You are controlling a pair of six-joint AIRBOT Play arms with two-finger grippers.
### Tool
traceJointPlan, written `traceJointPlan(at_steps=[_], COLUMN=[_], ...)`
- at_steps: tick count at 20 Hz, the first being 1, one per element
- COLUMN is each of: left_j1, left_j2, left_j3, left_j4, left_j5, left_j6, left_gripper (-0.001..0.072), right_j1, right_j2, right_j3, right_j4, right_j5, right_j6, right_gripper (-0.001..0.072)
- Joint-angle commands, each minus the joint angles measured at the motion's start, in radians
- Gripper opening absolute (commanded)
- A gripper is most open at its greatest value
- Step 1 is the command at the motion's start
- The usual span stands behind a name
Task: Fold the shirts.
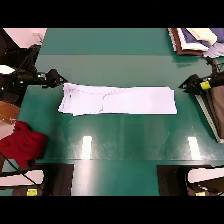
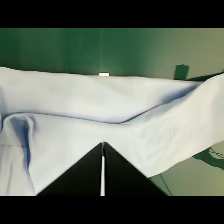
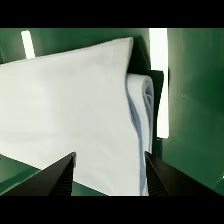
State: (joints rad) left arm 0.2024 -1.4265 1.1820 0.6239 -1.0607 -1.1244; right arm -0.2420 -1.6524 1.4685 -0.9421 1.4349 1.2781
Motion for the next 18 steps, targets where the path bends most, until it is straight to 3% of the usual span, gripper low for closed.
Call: traceJointPlan(at_steps=[1, 12, 13, 15, 17, 18], left_j1=[0.001, -0.018, -0.042, -0.116, -0.206, -0.246], left_j2=[-0.001, -0.001, -0.001, -0.001, -0.002, -0.005], left_j3=[0.004, 0.003, 0.003, 0.003, 0.004, 0.005], left_j4=[-0.003, 0.009, 0.021, 0.060, 0.098, 0.102], left_j5=[-0.032, -0.033, -0.032, 0.000, 0.081, 0.114], left_j6=[0.018, 0.014, 0.013, -0.006, -0.055, -0.057], left_gripper=[0.0037, 0.0028, 0.0027, 0.0027, 0.0027, 0.0026], right_j1=[-0.061, 0.060, 0.076, 0.094, 0.097, 0.097], right_j2=[-0.030, -0.240, -0.242, -0.241, -0.238, -0.231], right_j3=[0.002, 0.002, 0.002, 0.002, 0.002, 0.002], right_j4=[-0.010, 0.034, 0.034, 0.034, 0.035, 0.035], right_j5=[0.093, 0.111, 0.109, 0.112, 0.128, 0.139], right_j6=[-0.016, -0.055, -0.066, -0.091, -0.101, -0.101], right_gripper=[0.0501, 0.0499, 0.0470, 0.0335, 0.0063, 0.0018])
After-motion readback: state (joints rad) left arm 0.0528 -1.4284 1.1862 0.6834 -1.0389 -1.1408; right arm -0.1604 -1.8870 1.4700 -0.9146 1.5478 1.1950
